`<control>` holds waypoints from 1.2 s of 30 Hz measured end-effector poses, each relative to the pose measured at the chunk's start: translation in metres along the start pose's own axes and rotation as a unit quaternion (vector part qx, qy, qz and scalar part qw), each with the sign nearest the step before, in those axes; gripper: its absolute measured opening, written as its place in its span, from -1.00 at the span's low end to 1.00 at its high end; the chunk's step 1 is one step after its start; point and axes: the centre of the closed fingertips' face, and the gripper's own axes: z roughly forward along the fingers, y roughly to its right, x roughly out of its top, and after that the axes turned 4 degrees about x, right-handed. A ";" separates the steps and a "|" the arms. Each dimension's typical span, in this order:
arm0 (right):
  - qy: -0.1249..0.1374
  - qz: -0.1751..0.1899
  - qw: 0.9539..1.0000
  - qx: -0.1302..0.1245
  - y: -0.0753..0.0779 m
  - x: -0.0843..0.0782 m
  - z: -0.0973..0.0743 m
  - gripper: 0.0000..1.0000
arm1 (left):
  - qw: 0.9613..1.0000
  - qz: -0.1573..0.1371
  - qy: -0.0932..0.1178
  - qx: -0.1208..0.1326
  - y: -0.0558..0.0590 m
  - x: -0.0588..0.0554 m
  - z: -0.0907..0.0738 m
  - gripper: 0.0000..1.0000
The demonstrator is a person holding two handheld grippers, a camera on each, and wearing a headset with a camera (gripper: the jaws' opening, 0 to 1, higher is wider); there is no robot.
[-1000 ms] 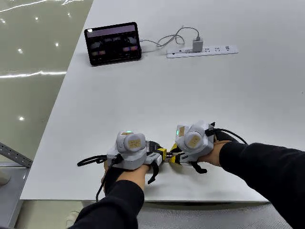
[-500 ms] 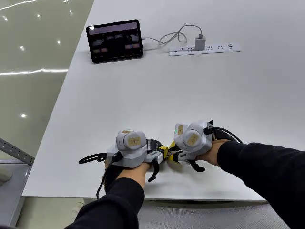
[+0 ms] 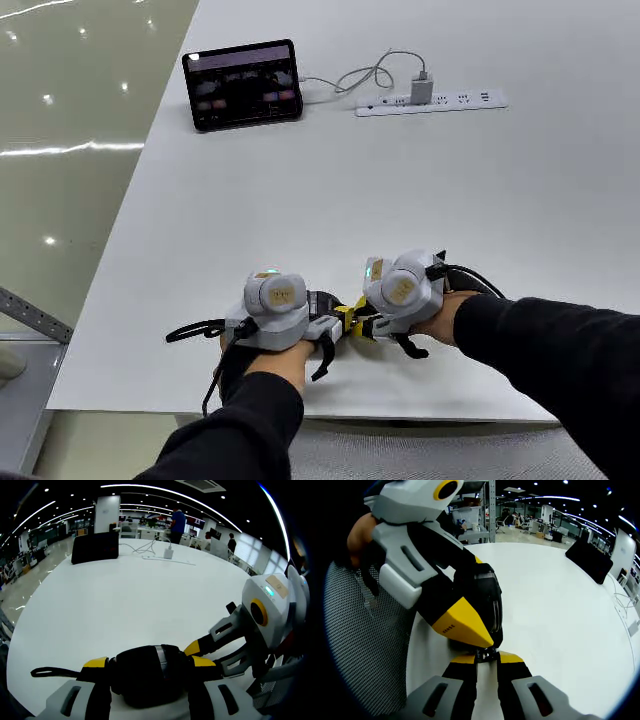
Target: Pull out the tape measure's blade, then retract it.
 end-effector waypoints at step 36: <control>0.029 0.053 0.997 -0.054 0.031 -0.007 -0.044 0.01 | 1.000 -0.004 0.005 -0.004 0.001 -0.001 0.002 0.21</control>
